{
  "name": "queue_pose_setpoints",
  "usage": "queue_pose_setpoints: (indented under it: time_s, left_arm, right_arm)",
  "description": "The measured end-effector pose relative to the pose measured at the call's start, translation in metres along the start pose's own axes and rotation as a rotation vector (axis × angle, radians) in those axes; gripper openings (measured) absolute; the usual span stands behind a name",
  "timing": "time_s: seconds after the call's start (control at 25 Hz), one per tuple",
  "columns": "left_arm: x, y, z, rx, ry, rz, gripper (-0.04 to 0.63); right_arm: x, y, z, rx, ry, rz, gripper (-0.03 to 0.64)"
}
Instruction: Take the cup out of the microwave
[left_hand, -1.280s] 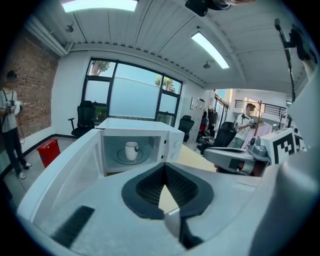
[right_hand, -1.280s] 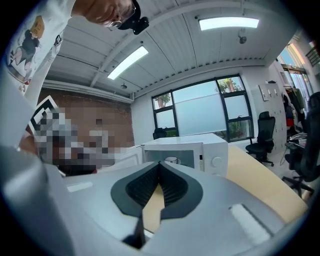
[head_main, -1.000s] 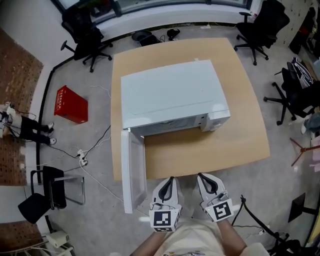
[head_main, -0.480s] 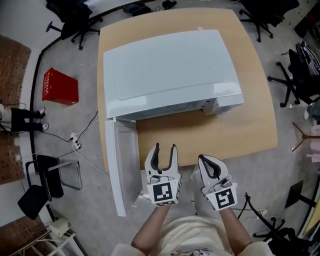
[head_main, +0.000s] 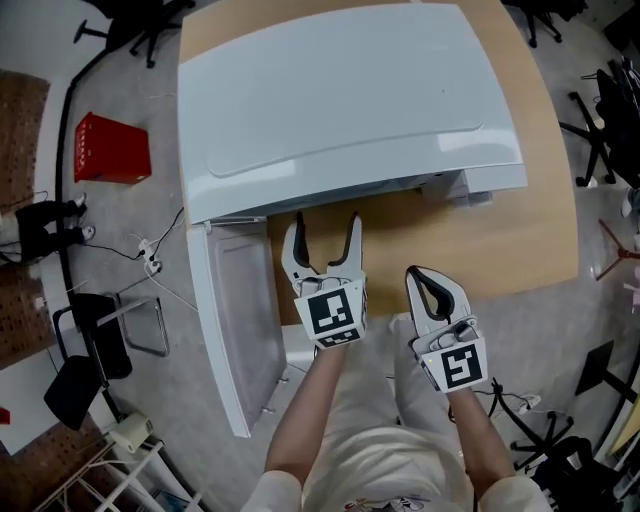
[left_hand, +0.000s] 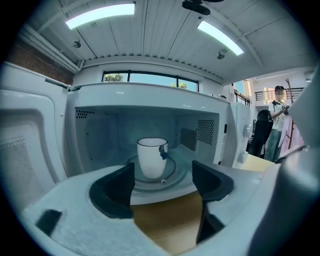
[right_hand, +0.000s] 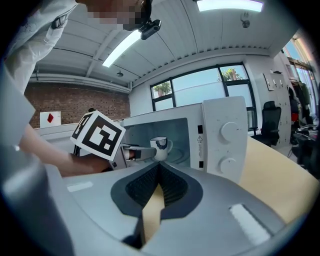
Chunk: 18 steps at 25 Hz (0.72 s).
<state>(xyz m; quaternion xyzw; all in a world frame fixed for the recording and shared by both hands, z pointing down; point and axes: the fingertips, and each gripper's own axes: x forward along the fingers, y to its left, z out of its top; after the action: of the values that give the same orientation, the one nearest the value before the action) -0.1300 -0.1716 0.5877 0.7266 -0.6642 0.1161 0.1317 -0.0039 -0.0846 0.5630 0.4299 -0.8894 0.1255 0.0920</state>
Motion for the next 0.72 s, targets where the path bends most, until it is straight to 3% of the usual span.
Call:
queue_pose_setpoints:
  time_s: [0.2,0.48,0.72]
  left_arm:
    - [0.029,0.013,-0.009,-0.006,0.004,0.024,0.391]
    - [0.074,0.022,0.001,0.010,-0.026,0.054,0.404]
    - [0.101,0.027,0.010,0.024,-0.049,0.077,0.405]
  right_arm:
    - [0.010,-0.006,-0.013,-0.002,0.042,0.004,0.006]
    - [0.016,0.001,-0.011,0.007,0.007,0.027,0.006]
    - [0.013,0.002,-0.006,0.048,-0.024,-0.005,0.006]
